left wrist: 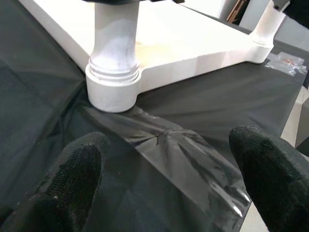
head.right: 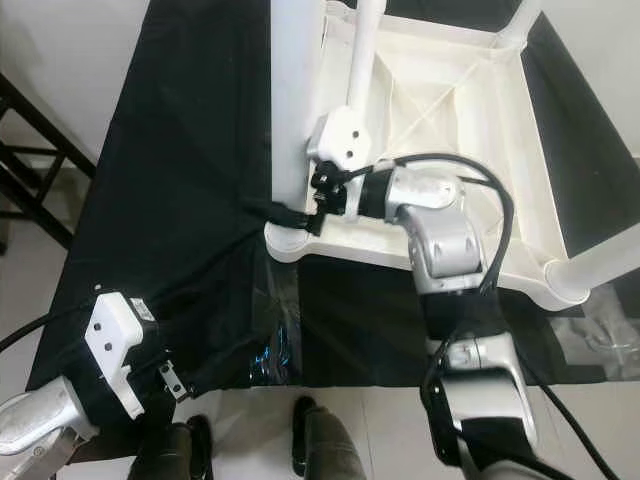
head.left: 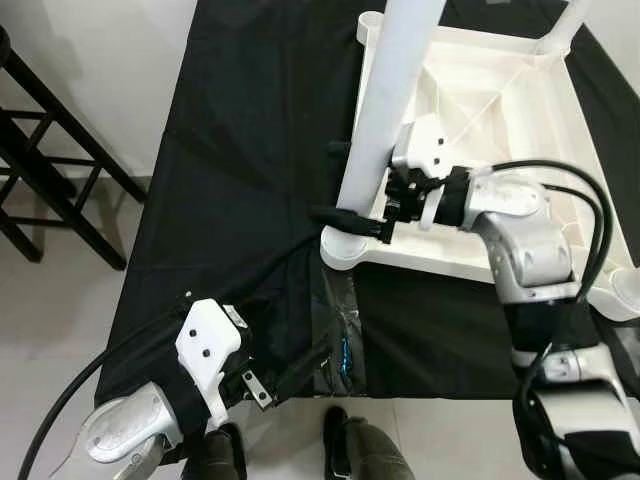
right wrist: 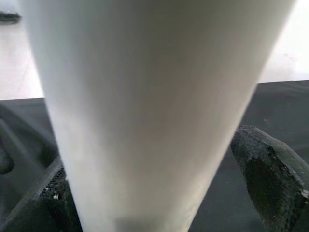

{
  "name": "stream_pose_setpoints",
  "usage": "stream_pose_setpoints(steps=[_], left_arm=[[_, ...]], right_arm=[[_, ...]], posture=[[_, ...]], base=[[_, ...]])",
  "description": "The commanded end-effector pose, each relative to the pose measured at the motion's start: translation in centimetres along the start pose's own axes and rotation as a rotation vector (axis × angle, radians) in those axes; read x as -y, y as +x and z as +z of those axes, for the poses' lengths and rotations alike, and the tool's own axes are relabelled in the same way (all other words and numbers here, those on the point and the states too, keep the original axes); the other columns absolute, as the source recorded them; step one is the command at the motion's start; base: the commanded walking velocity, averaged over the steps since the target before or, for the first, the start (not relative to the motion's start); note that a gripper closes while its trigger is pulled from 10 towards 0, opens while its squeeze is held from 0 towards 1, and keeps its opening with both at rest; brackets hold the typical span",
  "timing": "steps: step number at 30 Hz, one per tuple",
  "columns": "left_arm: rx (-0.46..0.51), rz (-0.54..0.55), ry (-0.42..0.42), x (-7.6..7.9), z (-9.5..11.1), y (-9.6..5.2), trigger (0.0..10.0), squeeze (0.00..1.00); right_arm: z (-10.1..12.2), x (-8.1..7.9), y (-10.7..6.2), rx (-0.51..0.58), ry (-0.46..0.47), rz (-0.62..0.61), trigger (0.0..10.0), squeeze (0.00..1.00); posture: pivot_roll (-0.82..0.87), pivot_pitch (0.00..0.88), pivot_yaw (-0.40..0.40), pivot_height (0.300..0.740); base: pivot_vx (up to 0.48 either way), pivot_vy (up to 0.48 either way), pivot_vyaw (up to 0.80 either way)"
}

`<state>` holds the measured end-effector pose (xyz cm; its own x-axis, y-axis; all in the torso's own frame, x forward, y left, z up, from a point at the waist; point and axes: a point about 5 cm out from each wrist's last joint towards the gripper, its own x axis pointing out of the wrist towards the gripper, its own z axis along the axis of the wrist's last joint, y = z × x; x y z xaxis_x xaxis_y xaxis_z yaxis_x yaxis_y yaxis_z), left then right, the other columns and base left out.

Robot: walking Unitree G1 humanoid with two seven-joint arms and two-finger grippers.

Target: Building children table

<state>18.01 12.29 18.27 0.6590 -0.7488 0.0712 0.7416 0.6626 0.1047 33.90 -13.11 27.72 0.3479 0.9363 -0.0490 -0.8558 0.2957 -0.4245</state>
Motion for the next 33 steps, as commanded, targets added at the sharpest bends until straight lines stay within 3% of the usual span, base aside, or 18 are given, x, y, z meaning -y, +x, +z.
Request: stream_pose_setpoints(steps=[1, 6, 13, 14, 15, 24, 29, 31, 33], left_arm=[[-0.012, -0.003, -0.009, 0.3, -0.1, -0.2, 10.0, 0.0], [-0.014, 0.004, -0.009, 0.3, -0.1, -0.3, 10.0, 0.0], [-0.013, 0.003, -0.01, 0.4, -0.1, -0.3, 10.0, 0.0], [-0.013, 0.003, -0.009, 0.4, -0.1, -0.3, 10.0, 0.0], [-0.012, 0.004, -0.009, 0.3, -0.1, -0.3, 10.0, 0.0], [-0.011, 0.006, -0.007, 0.3, -0.1, -0.3, 10.0, 0.0], [-0.012, 0.004, -0.008, 0.5, -0.2, -0.3, 10.0, 0.0], [-0.013, 0.004, -0.011, 0.6, -0.3, -0.4, 10.0, 0.0], [-0.013, 0.009, -0.012, 0.6, -0.3, -0.6, 10.0, 0.0]], right_arm=[[-0.4, -0.1, -0.2, 0.009, 0.02, 0.048, 10.0, 0.0], [-1.8, -0.5, -0.5, 0.01, 0.073, 0.142, 10.0, 0.0], [-2.5, -0.1, -0.6, 0.008, 0.083, 0.133, 10.0, 0.0], [-2.6, 0.0, -0.7, 0.009, 0.084, 0.129, 4.4, 0.0], [-2.7, 0.1, -0.8, 0.008, 0.084, 0.127, 0.0, 0.0], [-3.2, 0.5, -1.9, -0.013, 0.079, 0.125, 0.0, 0.0], [-4.0, -0.2, -2.8, -0.036, 0.092, 0.109, 0.0, 0.0], [-5.6, -1.5, -2.3, -0.085, 0.181, -0.14, 0.0, 0.0], [-8.0, -3.8, -1.9, -0.229, 0.24, -0.619, 0.0, 0.0]], posture=[[0.14, 0.307, -0.088, 0.74], [0.14, 0.311, -0.089, 0.74], [0.14, 0.309, -0.088, 0.74], [0.14, 0.309, -0.089, 0.74], [0.14, 0.308, -0.089, 0.74], [0.13, 0.302, -0.09, 0.74], [0.13, 0.292, -0.1, 0.74], [0.12, 0.286, -0.128, 0.74], [0.11, 0.282, -0.125, 0.74]], base=[[0.0, 0.0, 0.0], [0.0, 0.0, 0.0], [0.0, 0.0, 0.0], [0.0, 0.0, 0.0], [0.0, 0.0, 0.0], [0.0, 0.0, 0.0], [0.0, 0.0, 0.0], [0.0, 0.0, 0.0], [0.0, 0.0, 0.0]])
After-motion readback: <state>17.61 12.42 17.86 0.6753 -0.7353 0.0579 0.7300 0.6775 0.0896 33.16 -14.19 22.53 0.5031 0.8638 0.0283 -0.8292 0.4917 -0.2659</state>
